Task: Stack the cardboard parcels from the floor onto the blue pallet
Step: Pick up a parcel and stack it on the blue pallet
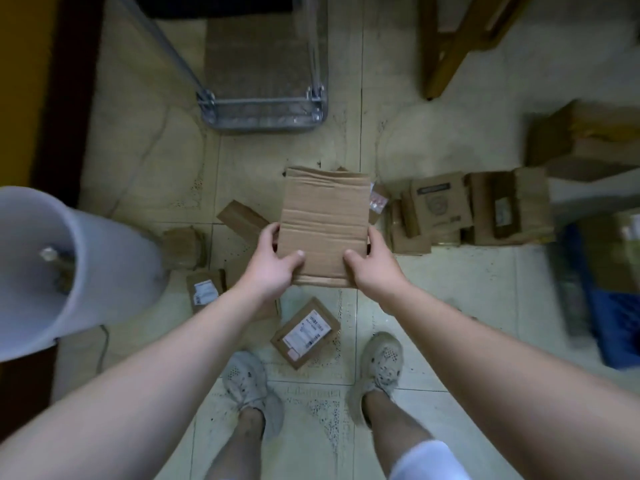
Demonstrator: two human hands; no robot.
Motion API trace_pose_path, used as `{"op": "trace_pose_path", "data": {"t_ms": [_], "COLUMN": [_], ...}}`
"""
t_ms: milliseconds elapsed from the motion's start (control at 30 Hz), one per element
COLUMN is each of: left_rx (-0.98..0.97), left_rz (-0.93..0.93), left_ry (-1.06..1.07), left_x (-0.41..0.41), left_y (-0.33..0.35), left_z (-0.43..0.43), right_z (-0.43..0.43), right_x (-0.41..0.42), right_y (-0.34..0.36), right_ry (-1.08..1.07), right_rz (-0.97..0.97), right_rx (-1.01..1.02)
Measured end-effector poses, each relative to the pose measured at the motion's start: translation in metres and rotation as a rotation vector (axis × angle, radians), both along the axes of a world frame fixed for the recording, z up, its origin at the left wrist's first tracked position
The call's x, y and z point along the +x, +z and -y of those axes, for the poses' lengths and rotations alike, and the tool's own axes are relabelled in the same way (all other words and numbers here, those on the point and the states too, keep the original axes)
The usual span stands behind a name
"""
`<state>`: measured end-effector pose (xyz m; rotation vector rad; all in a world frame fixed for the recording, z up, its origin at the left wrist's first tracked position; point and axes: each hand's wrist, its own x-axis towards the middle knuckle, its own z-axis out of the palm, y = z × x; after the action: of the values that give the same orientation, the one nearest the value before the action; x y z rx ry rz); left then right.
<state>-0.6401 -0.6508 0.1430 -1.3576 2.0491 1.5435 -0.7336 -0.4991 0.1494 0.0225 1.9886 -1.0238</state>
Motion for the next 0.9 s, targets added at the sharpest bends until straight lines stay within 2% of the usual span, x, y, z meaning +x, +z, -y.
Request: {"op": "trace_pose_path", "data": {"t_ms": [167, 367, 500, 667, 900], "left_rx": [-0.029, 0.009, 0.067, 0.095, 0.091], "left_rz": [-0.159, -0.349, -0.463, -0.508, -0.552], "left_ry": [0.083, 0.039, -0.024, -0.125, -0.285], "left_x": [-0.001, 0.013, 0.033, 0.058, 0.057], "left_y": [0.154, 0.281, 0.341, 0.401, 0.468], "left_z": [-0.035, -0.065, -0.086, -0.13, -0.235], "right_z": [-0.027, -0.064, -0.095, -0.148, -0.261], "right_x": [-0.006, 0.009, 0.042, 0.078, 0.093], "right_y": [0.147, 0.274, 0.334, 0.394, 0.456], "right_ry": [0.057, 0.014, -0.068, -0.144, -0.269], "right_rz": [-0.165, -0.328, -0.422, -0.488, -0.614], "right_rx": [-0.077, -0.179, -0.217, -0.217, -0.177]}}
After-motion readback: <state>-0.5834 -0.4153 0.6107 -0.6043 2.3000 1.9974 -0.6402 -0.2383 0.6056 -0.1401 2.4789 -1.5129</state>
